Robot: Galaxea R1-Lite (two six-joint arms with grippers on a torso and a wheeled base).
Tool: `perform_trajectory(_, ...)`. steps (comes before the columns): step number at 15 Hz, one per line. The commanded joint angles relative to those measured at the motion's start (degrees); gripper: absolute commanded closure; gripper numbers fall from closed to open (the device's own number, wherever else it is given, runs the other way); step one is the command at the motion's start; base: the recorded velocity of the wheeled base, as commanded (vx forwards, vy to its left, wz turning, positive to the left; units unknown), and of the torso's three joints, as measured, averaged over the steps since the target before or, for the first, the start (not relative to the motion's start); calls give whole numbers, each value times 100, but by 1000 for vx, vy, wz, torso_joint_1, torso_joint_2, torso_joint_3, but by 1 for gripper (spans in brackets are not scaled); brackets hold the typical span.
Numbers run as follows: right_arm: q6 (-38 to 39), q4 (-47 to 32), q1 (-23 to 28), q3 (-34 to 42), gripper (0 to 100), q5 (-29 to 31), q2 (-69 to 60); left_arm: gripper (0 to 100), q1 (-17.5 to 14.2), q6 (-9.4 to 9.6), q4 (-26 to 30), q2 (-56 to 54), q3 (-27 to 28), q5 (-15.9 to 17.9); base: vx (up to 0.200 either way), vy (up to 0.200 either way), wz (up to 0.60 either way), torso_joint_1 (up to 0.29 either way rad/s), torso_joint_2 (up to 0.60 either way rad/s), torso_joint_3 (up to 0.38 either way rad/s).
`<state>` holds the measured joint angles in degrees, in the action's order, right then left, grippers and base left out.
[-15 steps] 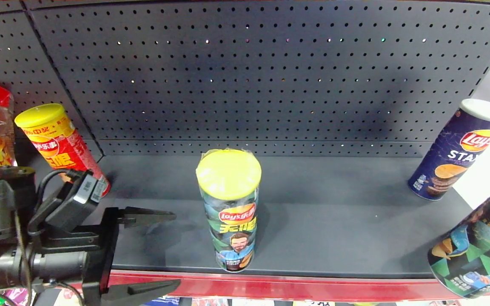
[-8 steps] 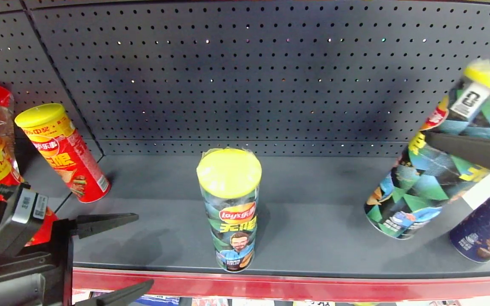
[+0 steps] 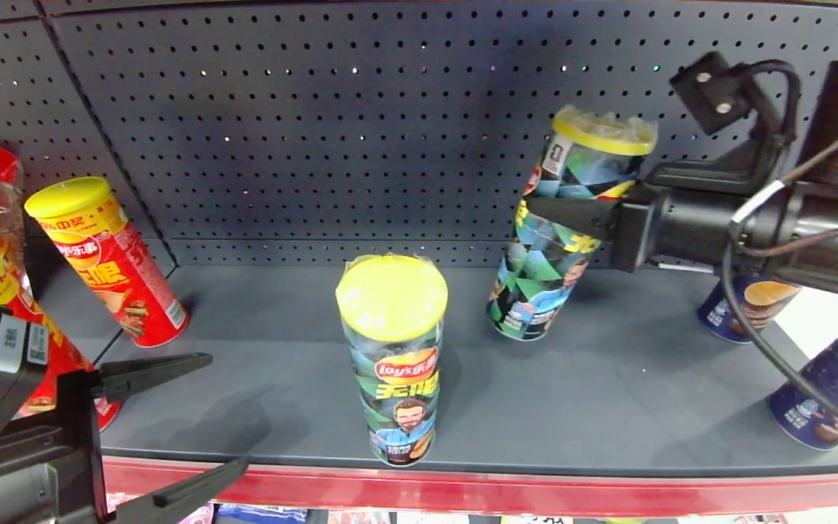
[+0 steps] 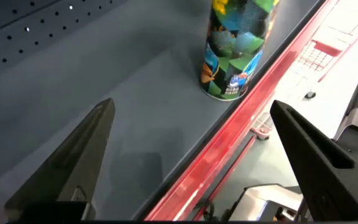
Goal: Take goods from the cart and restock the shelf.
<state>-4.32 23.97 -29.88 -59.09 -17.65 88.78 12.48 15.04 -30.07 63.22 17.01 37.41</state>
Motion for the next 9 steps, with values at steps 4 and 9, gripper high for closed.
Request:
perform_trajectory(4,-263,82,-317,-912,100,-81,1326,0,0,-10,2,24,57,-6,0,0,0,0,0,0)
perform_trajectory(9,-307,99,-422,-1035,100,-98,1572,0,0,-10,2,129,189,-32,0,0,0,0,0,0)
